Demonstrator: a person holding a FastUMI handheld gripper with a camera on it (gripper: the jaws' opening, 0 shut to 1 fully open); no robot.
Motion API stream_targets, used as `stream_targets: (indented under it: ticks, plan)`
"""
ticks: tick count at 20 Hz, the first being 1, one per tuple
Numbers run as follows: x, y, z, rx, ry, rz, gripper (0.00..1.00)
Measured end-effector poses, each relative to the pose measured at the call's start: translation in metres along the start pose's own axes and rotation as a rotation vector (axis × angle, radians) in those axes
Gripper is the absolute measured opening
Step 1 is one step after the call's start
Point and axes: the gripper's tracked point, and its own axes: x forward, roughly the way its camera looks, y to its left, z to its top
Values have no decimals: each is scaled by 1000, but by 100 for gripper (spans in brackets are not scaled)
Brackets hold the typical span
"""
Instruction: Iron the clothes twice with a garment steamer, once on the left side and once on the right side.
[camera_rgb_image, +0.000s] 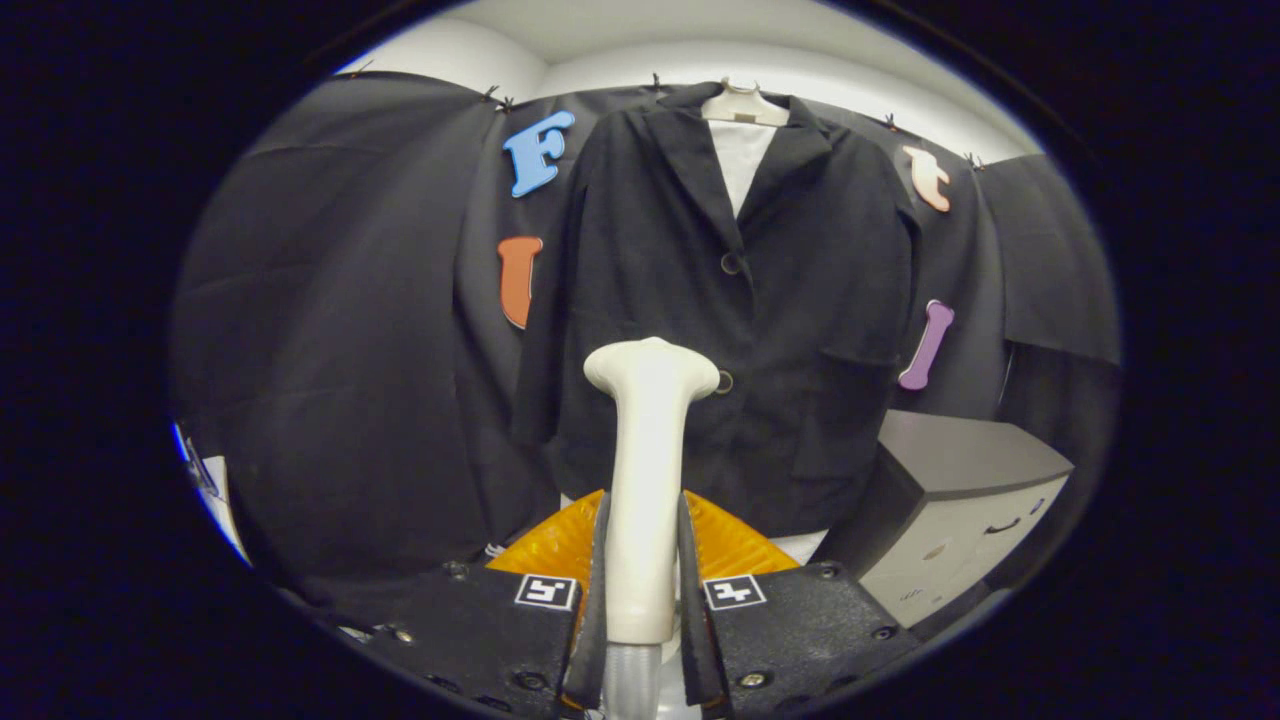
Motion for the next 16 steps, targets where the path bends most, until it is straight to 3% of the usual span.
stream_targets:
  ticks: [8, 12, 16]
  plan:
    - [-7, -18, -54, 32, 87, -49, 33]
    - [3, -32, -91, 54, 121, -38, 33]
    - [-18, -42, -116, 100, 167, -18, 33]
